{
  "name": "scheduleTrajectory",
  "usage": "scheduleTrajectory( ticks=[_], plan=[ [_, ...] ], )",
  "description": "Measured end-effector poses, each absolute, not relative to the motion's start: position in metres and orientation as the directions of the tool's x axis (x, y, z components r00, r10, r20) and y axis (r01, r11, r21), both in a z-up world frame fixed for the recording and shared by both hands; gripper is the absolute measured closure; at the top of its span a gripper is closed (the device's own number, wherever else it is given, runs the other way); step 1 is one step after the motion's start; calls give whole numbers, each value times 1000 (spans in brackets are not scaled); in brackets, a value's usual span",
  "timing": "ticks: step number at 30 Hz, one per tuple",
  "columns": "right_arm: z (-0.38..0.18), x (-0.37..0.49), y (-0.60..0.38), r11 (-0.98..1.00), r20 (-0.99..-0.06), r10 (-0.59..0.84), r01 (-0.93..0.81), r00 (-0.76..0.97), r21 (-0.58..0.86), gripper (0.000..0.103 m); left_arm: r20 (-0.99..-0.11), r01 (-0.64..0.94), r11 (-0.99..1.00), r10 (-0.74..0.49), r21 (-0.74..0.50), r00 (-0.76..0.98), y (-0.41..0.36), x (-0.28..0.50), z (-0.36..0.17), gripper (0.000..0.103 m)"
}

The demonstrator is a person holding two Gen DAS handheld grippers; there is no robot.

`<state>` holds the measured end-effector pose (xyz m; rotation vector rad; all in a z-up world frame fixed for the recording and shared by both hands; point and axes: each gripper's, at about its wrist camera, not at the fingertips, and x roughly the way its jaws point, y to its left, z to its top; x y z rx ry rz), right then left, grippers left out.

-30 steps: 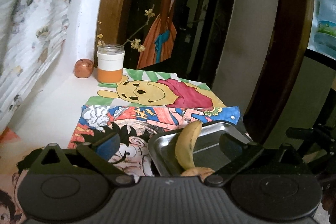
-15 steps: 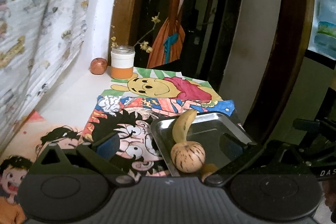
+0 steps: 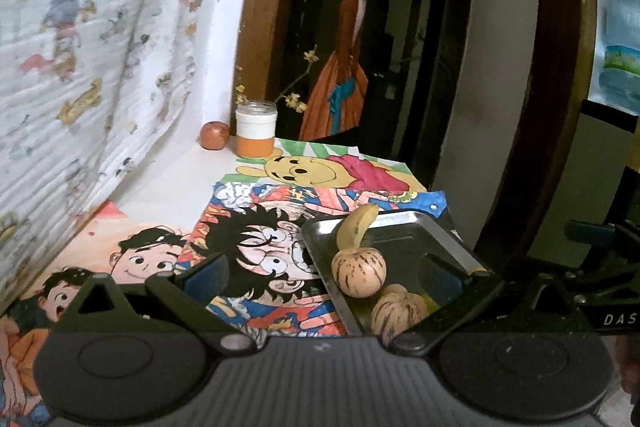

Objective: Organize fruits
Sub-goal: 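Withdraw both tools back from the tray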

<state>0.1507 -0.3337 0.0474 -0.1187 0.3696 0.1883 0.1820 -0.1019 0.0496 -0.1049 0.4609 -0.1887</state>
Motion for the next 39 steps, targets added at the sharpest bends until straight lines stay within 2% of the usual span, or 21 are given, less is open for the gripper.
scheduleTrajectory(
  ticks=[13, 39],
  plan=[
    [51, 113, -336, 985, -319, 106, -143, 942, -96, 1, -415, 99, 977, -170, -188, 894, -92, 147, 45, 0],
    [36, 74, -338, 995, -318, 80, -96, 945, -34, 1, -438, 96, 982, -161, -165, 884, -90, 113, 29, 0]
  ],
)
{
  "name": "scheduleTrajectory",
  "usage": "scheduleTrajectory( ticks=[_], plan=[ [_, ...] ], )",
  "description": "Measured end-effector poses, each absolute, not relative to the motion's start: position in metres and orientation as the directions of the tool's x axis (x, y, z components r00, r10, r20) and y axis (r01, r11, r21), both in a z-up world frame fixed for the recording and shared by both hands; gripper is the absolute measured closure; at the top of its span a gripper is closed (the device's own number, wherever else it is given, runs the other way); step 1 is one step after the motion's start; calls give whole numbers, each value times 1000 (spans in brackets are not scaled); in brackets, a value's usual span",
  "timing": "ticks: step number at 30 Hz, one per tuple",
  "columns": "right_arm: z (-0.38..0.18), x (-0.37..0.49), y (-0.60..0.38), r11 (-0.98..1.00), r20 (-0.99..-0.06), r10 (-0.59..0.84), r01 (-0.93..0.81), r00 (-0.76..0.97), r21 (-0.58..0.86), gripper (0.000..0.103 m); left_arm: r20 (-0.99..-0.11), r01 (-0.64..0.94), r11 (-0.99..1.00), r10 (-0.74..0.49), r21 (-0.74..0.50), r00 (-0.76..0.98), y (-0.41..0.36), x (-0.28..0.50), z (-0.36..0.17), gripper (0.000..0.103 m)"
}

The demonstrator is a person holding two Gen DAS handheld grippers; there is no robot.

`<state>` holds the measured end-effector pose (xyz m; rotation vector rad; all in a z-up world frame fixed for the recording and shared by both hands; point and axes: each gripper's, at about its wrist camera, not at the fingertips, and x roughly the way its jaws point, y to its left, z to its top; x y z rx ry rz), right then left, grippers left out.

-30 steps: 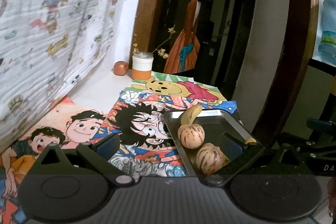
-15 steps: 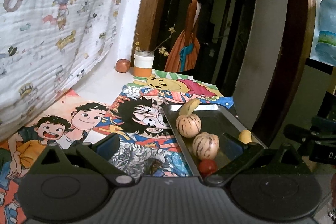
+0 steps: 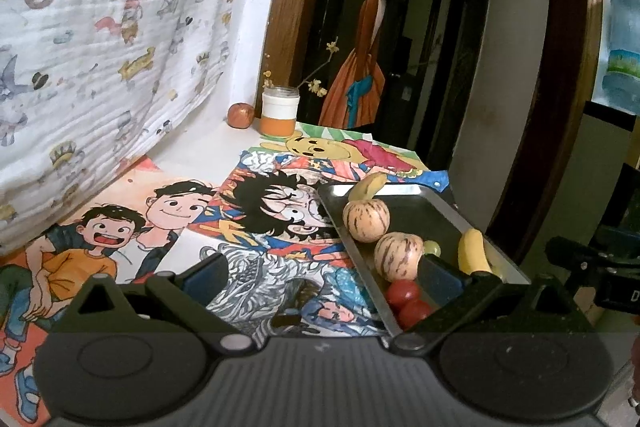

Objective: Organize fruits
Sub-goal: 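Withdraw both tools back from the tray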

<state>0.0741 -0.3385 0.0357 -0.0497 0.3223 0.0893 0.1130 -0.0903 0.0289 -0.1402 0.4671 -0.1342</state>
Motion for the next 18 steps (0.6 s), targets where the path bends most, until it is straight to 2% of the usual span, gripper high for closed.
scheduleTrajectory(
  ticks=[18],
  plan=[
    [10, 39, -332, 994, -280, 105, -107, 954, 10, 1, -440, 107, 987, -149, -118, 885, -83, 86, 14, 0]
  ],
)
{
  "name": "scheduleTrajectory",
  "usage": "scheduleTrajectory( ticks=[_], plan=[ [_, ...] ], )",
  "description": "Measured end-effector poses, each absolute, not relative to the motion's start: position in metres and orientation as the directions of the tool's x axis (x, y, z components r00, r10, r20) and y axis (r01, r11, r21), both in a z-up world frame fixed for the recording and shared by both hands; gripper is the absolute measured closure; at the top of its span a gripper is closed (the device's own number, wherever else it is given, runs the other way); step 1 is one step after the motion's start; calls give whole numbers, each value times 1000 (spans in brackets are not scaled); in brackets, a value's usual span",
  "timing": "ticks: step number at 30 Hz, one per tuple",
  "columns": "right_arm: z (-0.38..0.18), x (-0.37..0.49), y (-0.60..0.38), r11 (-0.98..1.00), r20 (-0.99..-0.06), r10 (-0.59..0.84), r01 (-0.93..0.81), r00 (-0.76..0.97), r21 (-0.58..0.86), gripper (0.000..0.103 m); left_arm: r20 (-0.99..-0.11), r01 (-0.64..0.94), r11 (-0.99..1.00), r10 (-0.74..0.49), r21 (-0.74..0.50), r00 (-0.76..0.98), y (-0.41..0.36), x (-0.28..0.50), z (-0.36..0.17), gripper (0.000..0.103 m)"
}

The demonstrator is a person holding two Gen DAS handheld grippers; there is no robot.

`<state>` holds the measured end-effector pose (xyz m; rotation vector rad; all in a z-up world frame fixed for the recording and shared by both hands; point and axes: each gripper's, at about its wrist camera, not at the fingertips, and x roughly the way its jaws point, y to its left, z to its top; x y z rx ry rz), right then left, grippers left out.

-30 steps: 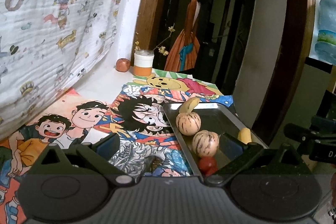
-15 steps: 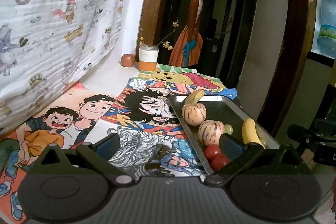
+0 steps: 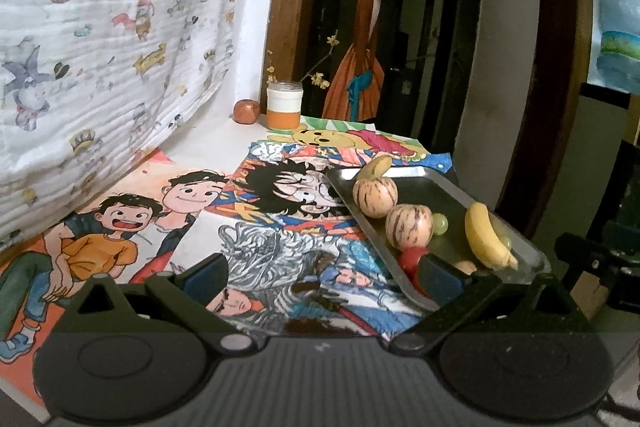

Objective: Organize fruits

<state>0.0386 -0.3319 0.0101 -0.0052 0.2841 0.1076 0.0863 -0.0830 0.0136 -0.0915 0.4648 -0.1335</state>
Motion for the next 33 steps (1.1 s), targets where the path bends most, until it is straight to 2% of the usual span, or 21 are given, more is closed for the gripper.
scheduleTrajectory(
  ticks=[33],
  plan=[
    [-10, 15, -319, 992, -308, 120, -122, 944, 10, 0, -472, 94, 991, -127, -94, 873, -64, 65, -4, 0]
  ],
)
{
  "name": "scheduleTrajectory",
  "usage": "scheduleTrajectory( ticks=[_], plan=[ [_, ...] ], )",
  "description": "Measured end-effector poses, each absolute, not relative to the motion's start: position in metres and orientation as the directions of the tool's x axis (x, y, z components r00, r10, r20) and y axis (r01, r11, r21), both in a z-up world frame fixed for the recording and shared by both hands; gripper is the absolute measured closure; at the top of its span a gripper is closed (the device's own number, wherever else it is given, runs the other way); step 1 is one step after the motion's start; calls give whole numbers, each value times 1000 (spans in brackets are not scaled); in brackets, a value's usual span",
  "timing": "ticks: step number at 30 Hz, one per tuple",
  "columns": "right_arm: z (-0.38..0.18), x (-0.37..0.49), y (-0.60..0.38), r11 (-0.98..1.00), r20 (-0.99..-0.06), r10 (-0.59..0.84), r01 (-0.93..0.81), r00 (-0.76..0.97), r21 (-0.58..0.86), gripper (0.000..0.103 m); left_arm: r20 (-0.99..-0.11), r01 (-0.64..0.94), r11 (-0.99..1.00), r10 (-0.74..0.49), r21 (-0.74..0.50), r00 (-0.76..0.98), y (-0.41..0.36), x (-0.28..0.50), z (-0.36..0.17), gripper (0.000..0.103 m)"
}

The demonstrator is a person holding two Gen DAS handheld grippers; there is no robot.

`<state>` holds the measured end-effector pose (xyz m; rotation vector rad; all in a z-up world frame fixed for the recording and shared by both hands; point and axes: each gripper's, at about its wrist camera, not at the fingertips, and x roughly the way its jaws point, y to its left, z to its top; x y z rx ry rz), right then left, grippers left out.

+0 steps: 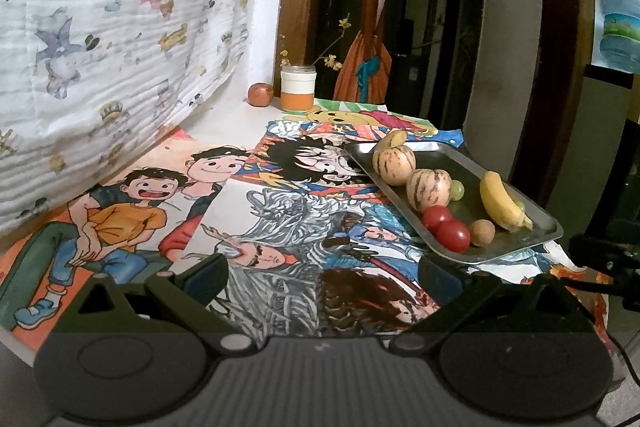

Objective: Organize fruits

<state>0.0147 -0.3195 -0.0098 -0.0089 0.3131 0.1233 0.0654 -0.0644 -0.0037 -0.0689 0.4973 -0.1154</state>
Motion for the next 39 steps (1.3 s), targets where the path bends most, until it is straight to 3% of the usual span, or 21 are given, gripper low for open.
scheduleTrajectory(
  ticks=[39],
  plan=[
    [-19, 1, -316, 991, -320, 126, -131, 939, 5, 0, -478, 120, 991, -132, -56, 869, -63, 53, -10, 0]
  ],
)
